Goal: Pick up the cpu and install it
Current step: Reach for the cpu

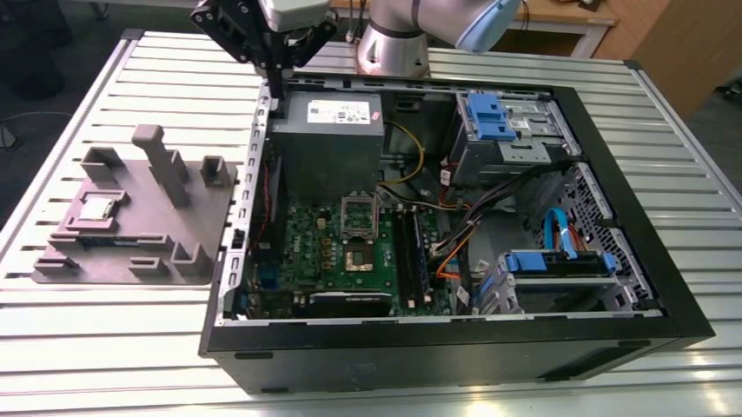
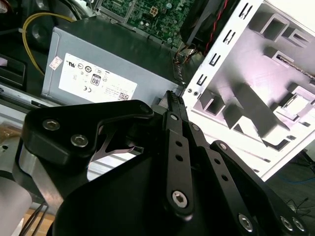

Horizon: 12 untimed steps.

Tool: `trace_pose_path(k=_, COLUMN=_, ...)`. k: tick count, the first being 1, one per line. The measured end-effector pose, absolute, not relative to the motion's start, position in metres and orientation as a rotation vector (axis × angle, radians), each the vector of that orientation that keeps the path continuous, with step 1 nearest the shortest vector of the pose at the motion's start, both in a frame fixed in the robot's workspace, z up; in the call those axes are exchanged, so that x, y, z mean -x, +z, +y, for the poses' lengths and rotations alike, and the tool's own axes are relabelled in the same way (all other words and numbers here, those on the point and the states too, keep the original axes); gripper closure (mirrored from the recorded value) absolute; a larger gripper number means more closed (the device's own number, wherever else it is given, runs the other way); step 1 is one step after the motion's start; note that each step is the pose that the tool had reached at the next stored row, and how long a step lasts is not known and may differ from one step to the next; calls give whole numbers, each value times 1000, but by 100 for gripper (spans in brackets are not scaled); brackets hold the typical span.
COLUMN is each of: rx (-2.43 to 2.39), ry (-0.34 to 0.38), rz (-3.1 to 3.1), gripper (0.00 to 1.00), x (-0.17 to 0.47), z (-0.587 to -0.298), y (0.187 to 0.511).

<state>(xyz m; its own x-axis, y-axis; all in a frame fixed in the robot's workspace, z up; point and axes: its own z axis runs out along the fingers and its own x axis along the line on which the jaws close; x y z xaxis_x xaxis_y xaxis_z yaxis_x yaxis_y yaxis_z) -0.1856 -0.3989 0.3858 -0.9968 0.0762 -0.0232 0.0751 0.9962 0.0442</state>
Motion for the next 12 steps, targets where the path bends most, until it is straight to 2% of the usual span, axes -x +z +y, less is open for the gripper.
trace_pose_path(k=12, rx=-118, ry=68, rz=3114, gripper=90, x=190, z=-399, y=385)
